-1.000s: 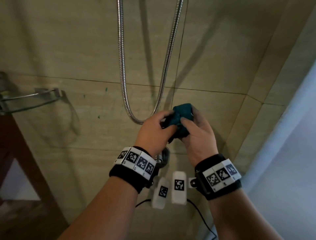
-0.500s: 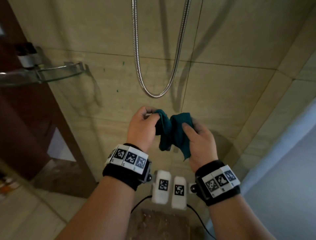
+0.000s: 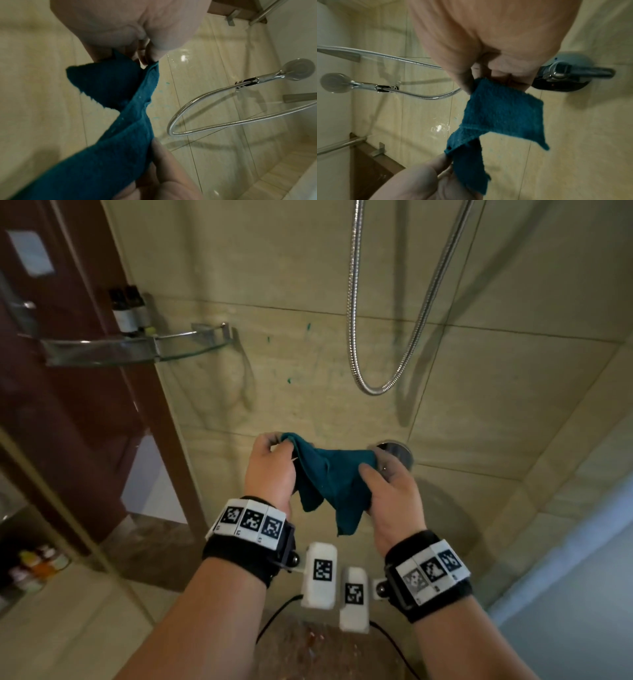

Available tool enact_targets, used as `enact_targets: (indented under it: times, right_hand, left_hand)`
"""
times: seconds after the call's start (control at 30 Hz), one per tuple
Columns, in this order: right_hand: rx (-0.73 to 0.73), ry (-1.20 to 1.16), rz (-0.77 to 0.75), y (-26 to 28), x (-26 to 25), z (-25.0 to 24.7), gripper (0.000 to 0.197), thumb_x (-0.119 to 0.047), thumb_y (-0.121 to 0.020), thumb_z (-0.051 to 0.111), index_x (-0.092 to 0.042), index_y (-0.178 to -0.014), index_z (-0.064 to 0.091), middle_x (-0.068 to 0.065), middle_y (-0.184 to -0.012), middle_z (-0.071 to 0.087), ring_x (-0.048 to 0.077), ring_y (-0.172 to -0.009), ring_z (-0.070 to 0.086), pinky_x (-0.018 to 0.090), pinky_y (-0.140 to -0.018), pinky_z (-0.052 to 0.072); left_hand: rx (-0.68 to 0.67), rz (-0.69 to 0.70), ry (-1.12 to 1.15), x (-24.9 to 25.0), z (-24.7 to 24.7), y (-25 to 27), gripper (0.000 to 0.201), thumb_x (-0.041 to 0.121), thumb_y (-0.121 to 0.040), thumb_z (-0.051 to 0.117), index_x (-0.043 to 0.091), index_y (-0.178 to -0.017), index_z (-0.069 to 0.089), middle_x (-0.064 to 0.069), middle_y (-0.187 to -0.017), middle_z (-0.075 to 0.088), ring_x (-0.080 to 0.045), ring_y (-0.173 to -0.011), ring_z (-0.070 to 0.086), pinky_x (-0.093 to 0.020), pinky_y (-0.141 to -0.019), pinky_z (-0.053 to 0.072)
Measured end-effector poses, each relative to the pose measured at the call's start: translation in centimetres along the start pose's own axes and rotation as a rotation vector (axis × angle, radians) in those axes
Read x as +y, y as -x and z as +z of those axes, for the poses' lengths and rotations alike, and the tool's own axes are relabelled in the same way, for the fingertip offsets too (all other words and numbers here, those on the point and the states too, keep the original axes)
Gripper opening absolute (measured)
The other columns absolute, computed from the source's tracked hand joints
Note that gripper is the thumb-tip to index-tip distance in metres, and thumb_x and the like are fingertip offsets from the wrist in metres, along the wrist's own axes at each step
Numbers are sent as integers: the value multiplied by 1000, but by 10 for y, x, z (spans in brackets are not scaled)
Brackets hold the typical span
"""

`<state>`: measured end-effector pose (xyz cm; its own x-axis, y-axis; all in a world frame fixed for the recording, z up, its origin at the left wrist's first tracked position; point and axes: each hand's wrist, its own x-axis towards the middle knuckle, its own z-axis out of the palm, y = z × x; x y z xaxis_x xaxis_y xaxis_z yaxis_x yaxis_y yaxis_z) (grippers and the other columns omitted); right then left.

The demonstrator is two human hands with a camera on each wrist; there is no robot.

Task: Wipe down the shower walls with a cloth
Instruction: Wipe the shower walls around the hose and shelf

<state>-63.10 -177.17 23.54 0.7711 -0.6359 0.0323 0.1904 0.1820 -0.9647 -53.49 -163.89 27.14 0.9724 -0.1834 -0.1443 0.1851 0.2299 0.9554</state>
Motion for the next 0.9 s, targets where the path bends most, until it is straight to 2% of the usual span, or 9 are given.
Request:
enact_targets:
  times: [0.07, 0.17, 0.27, 0.4, 0.57, 0.63, 0.73, 0.83, 0.9]
  right_hand:
    - [14, -6, 1, -2, 3, 26, 42, -11, -102, 60, -27, -141, 55, 2, -106, 77, 21, -101, 75, 45, -91, 60]
    - [8, 18, -7, 0, 12, 76, 48, -11, -102, 60, -31, -144, 50, 7, -107, 77, 23, -98, 75, 45, -88, 61]
    - [48, 97, -36, -1, 31, 118, 57, -14, -99, 63, -35, -149, 46, -3, -111, 74, 18, -101, 74, 48, -94, 59]
    - [77, 257, -14, 3, 50, 147, 70, -51, -81, 70, -50, -147, 43, -12, -142, 53, 10, -118, 63, 45, -102, 54]
    - [-11, 368, -17, 3, 51, 161, 70, -67, -75, 67, -45, -140, 56, -19, -138, 59, 3, -127, 55, 41, -113, 45]
    - [-67, 346, -40, 0, 47, 165, 71, -64, -76, 68, -38, -141, 58, -18, -139, 62, 2, -129, 55, 41, -115, 43]
    - [-162, 338, -73, -5, 39, 167, 51, -46, -85, 70, -33, -134, 63, -13, -126, 71, 7, -120, 64, 41, -108, 49]
    - [-143, 441, -120, -11, 38, 161, 38, -40, -88, 69, -31, -125, 68, -13, -115, 75, 8, -109, 70, 45, -102, 53]
    - [-109, 513, -151, -15, 39, 156, 23, -31, -95, 66, -28, -117, 72, -13, -107, 76, 6, -102, 71, 45, -98, 55]
  left_hand:
    - [-37, 26, -59, 16, -18, -15, 9, 28, -93, 55, 29, -98, 63, -14, -105, 77, -35, -98, 74, -56, -86, 60]
    - [-67, 94, -97, 40, -47, -40, 6, 26, -91, 59, 27, -92, 64, -15, -102, 74, -34, -93, 72, -51, -83, 58]
    - [-110, 129, -81, 54, -75, -62, 10, 26, -88, 64, 30, -79, 62, -7, -88, 68, -32, -89, 68, -53, -86, 56]
    - [-160, 144, -78, 58, -98, -79, 4, 37, -76, 65, 33, -76, 64, -13, -93, 68, -43, -104, 68, -67, -97, 53]
    - [-229, 148, -68, 60, -102, -83, 6, 32, -79, 66, 36, -75, 68, -9, -93, 69, -40, -102, 69, -67, -96, 53]
    - [-251, 156, -71, 60, -100, -83, 10, 29, -81, 67, 36, -74, 70, -8, -90, 72, -37, -94, 70, -66, -93, 55]
    - [-292, 175, -96, 61, -95, -83, 5, 29, -77, 70, 32, -74, 73, -6, -87, 72, -31, -89, 69, -63, -93, 57]
    - [-317, 197, -132, 62, -89, -85, 14, 18, -82, 74, 30, -75, 76, -4, -86, 75, -29, -89, 72, -58, -95, 58]
    - [-320, 227, -163, 61, -85, -87, 12, 19, -78, 76, 31, -77, 78, -5, -88, 77, -30, -94, 74, -53, -94, 60]
